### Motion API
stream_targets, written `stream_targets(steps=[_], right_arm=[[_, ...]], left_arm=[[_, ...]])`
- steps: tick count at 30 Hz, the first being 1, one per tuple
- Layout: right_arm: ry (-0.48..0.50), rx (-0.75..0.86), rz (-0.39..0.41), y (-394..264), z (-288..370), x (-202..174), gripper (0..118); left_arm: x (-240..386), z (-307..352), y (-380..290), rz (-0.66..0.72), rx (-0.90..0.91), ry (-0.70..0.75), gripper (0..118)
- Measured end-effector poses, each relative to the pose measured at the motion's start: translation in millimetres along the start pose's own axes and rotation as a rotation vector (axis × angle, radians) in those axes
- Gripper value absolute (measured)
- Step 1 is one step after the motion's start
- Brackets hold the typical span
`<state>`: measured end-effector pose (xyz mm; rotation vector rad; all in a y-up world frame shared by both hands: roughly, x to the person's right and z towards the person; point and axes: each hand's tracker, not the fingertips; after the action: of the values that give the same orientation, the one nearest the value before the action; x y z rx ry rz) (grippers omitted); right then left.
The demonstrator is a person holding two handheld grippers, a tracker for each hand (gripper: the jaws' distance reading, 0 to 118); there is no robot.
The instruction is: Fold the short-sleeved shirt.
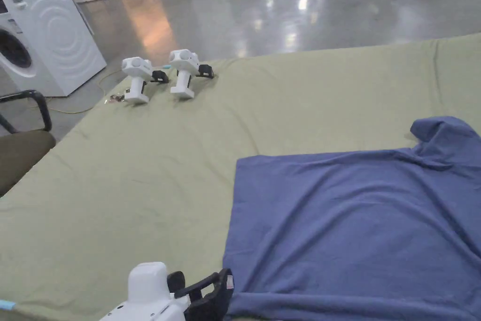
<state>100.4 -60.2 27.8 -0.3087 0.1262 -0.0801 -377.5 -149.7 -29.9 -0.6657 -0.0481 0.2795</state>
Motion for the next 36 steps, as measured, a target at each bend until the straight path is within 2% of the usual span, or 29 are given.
stream_targets(steps=[3, 5, 7, 9, 11, 12, 13, 14, 20, 21, 23, 24, 25, 26, 29, 34, 36], right_arm=[[0.009, -0.042, -0.002, -8.2, 2.0, 8.1, 2], [-0.011, -0.056, -0.005, -11.2, 5.0, 11.3, 2], [-0.029, -0.067, -0.022, -14.5, 8.2, 18.0, 2], [-0.049, -0.075, -0.052, -17.4, 10.8, 24.6, 2], [-0.062, -0.087, -0.096, -21.4, 12.2, 32.9, 2], [-0.069, -0.091, -0.116, -23.7, 12.5, 36.5, 2], [-0.075, -0.099, -0.138, -26.5, 13.0, 40.9, 2], [-0.087, -0.109, -0.161, -29.7, 13.3, 45.7, 2], [-0.204, -0.15, -0.244, -45.0, 17.1, 78.1, 3], [-0.241, -0.16, -0.269, -47.4, 16.5, 85.2, 12], [-0.278, -0.233, -0.357, -55.4, 9.0, 107.0, 66], [-0.274, -0.306, -0.397, -61.3, 0.8, 119.5, 87], [-0.273, -0.363, -0.393, -66.4, -6.8, 127.8, 92], [-0.248, -0.402, -0.384, -75.5, -15.2, 135.5, 92], [-0.262, -0.5, -0.345, -98.5, -42.4, 139.4, 92], [-0.173, -0.649, -0.319, -120.4, -85.6, 132.8, 88], [-0.173, -0.712, -0.254, -126.9, -95.4, 126.2, 87]], left_arm=[[-18.3, -41.4, -23.1, 0.099, -0.131, 0.027, 88], [-26.5, -65.0, -33.6, 0.113, -0.199, 0.055, 86], [-28.2, -81.4, -41.5, 0.109, -0.24, 0.092, 81], [-27.5, -90.0, -42.0, 0.088, -0.233, 0.102, 70], [-25.6, -88.3, -38.9, 0.064, -0.219, 0.088, 68], [-24.3, -90.2, -37.7, 0.043, -0.225, 0.095, 62], [-19.4, -92.7, -34.4, -0.003, -0.249, 0.1, 35], [-15.9, -93.9, -32.7, -0.029, -0.249, 0.093, 20], [-2.9, -105.7, -32.8, -0.112, -0.329, 0.127, 18], [-2.5, -108.5, -31.1, -0.123, -0.352, 0.129, 18], [-4.3, -113.4, -27.1, -0.142, -0.375, 0.127, 18], [-4.2, -113.5, -25.9, -0.145, -0.382, 0.132, 18], [-3.7, -112.9, -25.6, -0.146, -0.384, 0.133, 18], [-0.9, -111.4, -25.3, -0.148, -0.386, 0.135, 18], [5.1, -108.8, -28.8, -0.163, -0.377, 0.151, 18], [12.7, -105.0, -28.8, -0.167, -0.382, 0.164, 18], [14.9, -101.6, -30.7, -0.154, -0.374, 0.16, 18]])
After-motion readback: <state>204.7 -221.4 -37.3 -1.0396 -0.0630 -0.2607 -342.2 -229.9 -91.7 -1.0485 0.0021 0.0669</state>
